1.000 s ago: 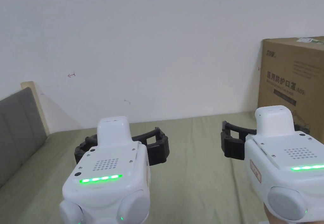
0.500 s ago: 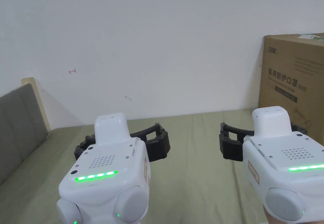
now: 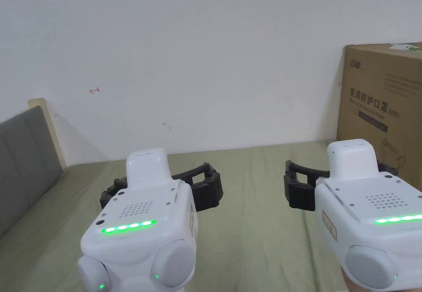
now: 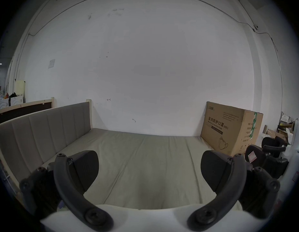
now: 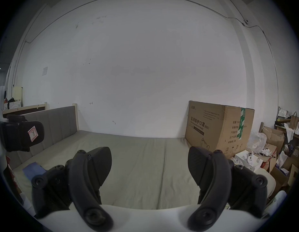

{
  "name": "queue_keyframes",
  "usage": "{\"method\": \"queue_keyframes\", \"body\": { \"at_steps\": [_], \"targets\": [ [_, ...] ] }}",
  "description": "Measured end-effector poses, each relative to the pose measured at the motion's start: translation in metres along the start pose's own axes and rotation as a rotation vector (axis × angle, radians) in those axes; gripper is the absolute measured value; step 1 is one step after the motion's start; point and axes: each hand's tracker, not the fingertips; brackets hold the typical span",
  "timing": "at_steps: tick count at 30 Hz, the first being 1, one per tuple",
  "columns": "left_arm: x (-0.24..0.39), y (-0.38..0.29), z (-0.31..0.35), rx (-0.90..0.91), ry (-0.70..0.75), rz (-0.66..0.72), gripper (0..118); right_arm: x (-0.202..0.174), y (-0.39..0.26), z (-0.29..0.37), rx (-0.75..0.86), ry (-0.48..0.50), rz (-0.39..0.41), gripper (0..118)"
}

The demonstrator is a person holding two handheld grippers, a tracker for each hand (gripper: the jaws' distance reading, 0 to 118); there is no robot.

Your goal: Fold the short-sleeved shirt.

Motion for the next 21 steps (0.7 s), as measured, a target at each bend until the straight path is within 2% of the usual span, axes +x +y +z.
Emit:
{"method": "queue_keyframes", "body": {
  "at_steps": [21],
  "targets": [
    [-0.0082,-0.0012,-0.0064,-0.015,0.004,0.035,118,-0.0079,-0.0003,-0.0037,-0.01,0.005,0.013,99]
  ]
}}
